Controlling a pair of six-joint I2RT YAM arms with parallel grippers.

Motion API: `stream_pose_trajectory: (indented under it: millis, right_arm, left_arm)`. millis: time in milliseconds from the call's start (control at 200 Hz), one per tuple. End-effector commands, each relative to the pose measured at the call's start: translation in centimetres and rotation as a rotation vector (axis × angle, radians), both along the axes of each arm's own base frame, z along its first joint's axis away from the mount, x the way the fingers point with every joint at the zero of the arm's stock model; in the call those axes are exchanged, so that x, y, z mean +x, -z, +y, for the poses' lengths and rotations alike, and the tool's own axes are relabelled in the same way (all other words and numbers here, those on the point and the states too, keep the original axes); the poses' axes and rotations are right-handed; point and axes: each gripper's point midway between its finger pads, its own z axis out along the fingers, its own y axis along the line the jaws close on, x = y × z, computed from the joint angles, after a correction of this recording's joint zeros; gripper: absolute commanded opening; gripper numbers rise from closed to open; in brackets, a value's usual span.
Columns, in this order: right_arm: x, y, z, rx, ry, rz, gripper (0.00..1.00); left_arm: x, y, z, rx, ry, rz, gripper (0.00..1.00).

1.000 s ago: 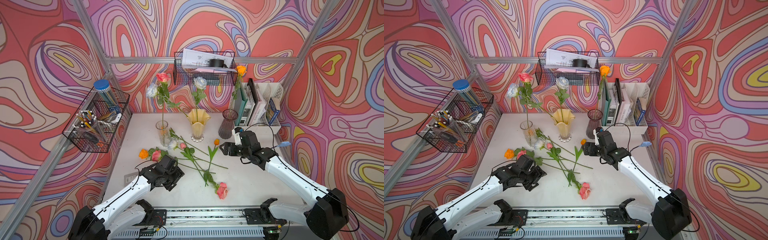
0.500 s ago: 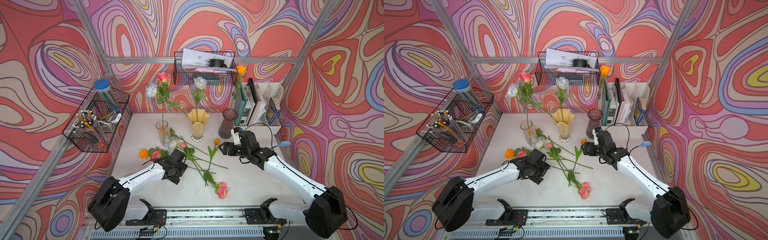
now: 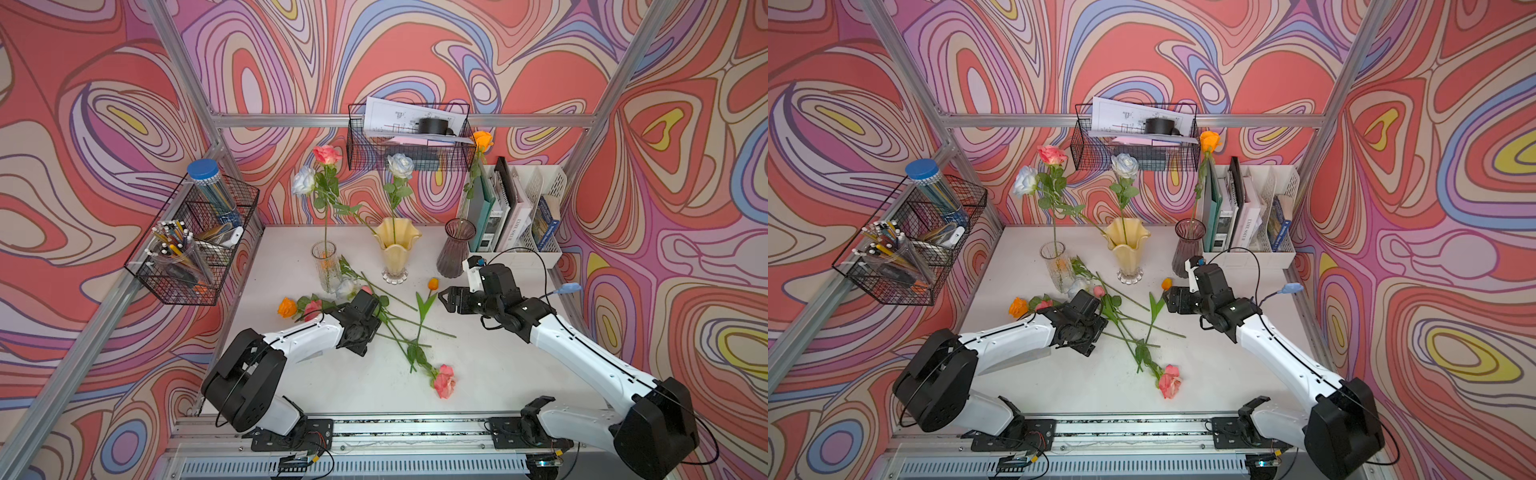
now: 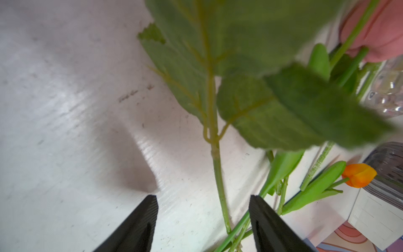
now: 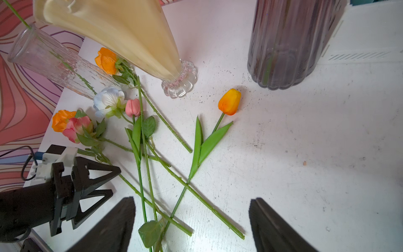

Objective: Arrange the flowers in different vases according to their colors
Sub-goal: Pick up the flower at the center of the board.

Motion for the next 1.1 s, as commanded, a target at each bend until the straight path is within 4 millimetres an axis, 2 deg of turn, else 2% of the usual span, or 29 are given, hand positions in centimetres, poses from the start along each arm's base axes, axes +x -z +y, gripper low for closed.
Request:
stream_pose_trajectory:
  millis: [0, 75, 285, 506, 716, 1092]
  right_arm:
    - [-0.2, -0.1, -0.4, -0.014, -0.002, -0.024, 0.84]
    - [-0.2, -0.2, -0.5, -0.020, -0.003, -0.029, 0.84]
    - [-0.3, -0.3, -0.6, -0.026, -0.007, -0.035, 0.84]
    - [-0.5, -0.6, -0.7, -0.025, -0.010, -0.047, 0.84]
    - [-0.5, -0.6, -0.7, -0.021, -0.010, -0.049, 0.84]
    - [-0.4, -0.7, -0.5, -0.015, -0.014, -0.053, 0.83]
  left_arm:
    - [-0.1, 0.4, 0.0, 0.026, 0.002, 0.031, 0.66]
    - [-0.2, 0.7, 0.3, 0.052, 0.004, 0.049, 0.62]
    - [0.1, 1.6, 0.1, 0.065, 0.013, 0.059, 0.35]
    - [0.5, 1.4, 0.9, 0.118, 0.037, 0.022, 0.00]
    - [0.3, -0.4, 1.5, 0.146, 0.071, 0.002, 0.00]
    - [-2.2, -5.2, 6.3, 0.280, 0.040, -0.084, 0.00]
